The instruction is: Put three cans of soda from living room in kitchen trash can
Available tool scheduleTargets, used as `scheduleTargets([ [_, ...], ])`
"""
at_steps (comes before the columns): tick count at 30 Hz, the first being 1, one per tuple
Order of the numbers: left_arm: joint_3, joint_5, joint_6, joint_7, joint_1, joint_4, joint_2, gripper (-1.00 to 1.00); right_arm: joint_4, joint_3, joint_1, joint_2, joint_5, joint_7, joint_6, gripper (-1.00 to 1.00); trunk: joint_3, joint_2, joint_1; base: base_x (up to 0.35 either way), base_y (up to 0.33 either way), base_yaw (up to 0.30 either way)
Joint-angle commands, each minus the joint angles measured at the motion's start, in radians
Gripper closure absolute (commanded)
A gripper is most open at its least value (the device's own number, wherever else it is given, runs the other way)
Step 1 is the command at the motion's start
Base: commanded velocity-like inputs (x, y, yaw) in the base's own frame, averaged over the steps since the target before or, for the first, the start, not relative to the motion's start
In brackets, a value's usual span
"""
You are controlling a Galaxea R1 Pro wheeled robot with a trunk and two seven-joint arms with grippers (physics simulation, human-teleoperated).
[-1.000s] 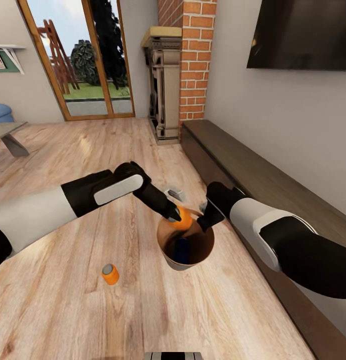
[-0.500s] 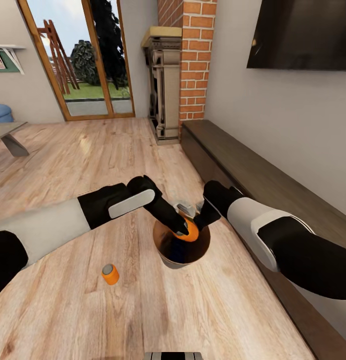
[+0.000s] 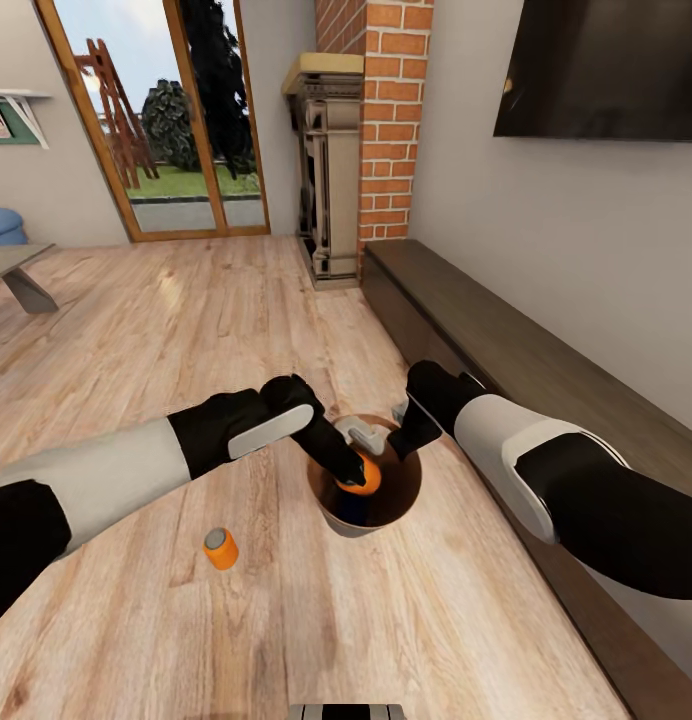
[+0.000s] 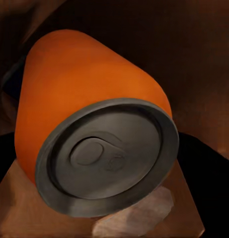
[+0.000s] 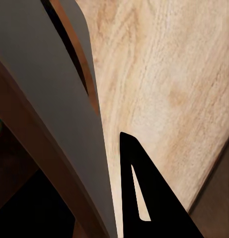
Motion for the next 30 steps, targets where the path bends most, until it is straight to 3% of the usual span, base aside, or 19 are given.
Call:
scheduleTargets([
  [1, 0.001, -0.018, 0.000, -0.002, 0.010, 0.012, -0.001, 1.00, 0.000, -0.019, 0.000, 0.000, -0.021, 0.000, 0.004, 1.00, 0.000, 0.000, 0.000, 0.000, 0.000, 0.000],
  [3, 0.001, -0.041, 0.000, -0.002, 0.021, 0.036, -0.003, 1.00, -0.001, -0.019, 0.000, 0.000, -0.021, 0.000, 0.004, 1.00, 0.000, 0.000, 0.000, 0.000, 0.000, 0.000],
  [8, 0.001, -0.055, 0.000, -0.002, 0.029, 0.066, -0.007, 1.00, -0.001, -0.019, 0.000, 0.000, -0.021, 0.000, 0.004, 1.00, 0.000, 0.000, 0.000, 0.000, 0.000, 0.000],
  [15, 0.001, -0.060, 0.000, -0.001, 0.038, 0.081, -0.010, 1.00, -0.002, -0.019, 0.000, 0.000, -0.022, 0.000, 0.004, 1.00, 0.000, 0.000, 0.000, 0.000, 0.000, 0.000],
  [23, 0.001, -0.062, 0.000, 0.000, 0.043, 0.122, -0.038, 1.00, -0.002, -0.019, 0.000, 0.000, -0.023, 0.000, 0.004, 1.00, 0.000, 0.000, 0.000, 0.000, 0.000, 0.000],
  [30, 0.001, -0.063, 0.000, 0.000, 0.044, 0.137, -0.042, 1.00, -0.002, -0.019, 0.001, 0.000, -0.023, 0.000, 0.004, 1.00, 0.000, 0.000, 0.000, 0.000, 0.000, 0.000],
])
